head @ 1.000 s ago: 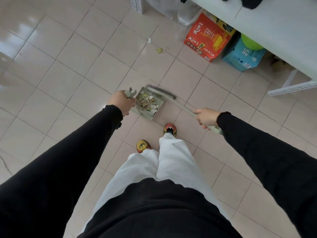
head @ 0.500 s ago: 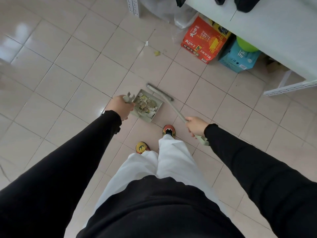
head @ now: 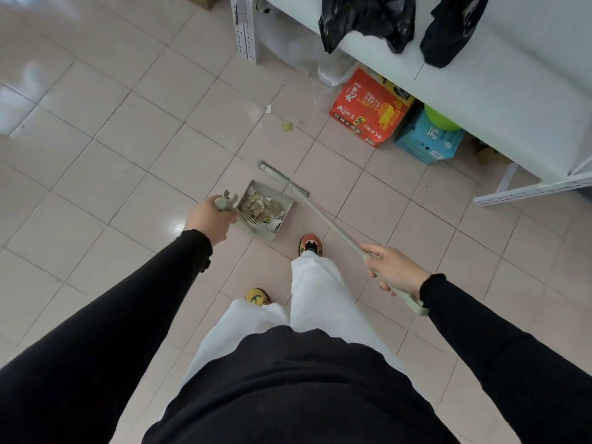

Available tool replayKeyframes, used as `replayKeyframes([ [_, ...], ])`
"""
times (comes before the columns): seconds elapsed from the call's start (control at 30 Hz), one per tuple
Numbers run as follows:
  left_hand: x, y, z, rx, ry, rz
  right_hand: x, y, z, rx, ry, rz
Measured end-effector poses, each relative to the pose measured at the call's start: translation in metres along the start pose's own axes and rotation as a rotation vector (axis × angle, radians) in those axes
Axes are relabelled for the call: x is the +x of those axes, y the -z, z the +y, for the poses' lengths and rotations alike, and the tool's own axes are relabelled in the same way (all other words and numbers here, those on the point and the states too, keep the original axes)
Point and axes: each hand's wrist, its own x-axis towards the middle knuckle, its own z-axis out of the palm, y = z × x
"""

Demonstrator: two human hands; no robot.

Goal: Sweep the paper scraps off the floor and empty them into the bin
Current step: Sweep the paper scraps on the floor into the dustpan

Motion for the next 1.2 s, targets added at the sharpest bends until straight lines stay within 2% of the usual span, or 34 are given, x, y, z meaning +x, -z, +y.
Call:
replayKeyframes([
  [0.4, 0.083, -0.013, 0.117, -0.009, 0.026, 0.058, 0.147, 0.143, -0.121, 0.036, 0.128, 0.049],
  [0.6, 0.122, -0.030, 0.177, -0.047, 0.076, 0.096, 0.253, 0.213, -0.207, -0.133, 0.170, 0.041],
  [0.83, 0.145, -0.040, 0.206, -0.088, 0.133, 0.094, 0.331, 0.233, -0.293, -0.344, 0.206, 0.049],
  [0.97, 0.148, -0.044, 0.211, -0.083, 0.132, 0.084, 0.346, 0.229, -0.288, -0.393, 0.155, 0.029],
  [1.03, 0.148, -0.045, 0.213, -0.072, 0.127, 0.076, 0.344, 0.227, -0.265, -0.494, 0.084, -0.002],
  [1.2, 0.149, -0.046, 0.215, -0.061, 0.122, 0.066, 0.298, 0.245, -0.194, -0.707, 0.066, -0.121],
])
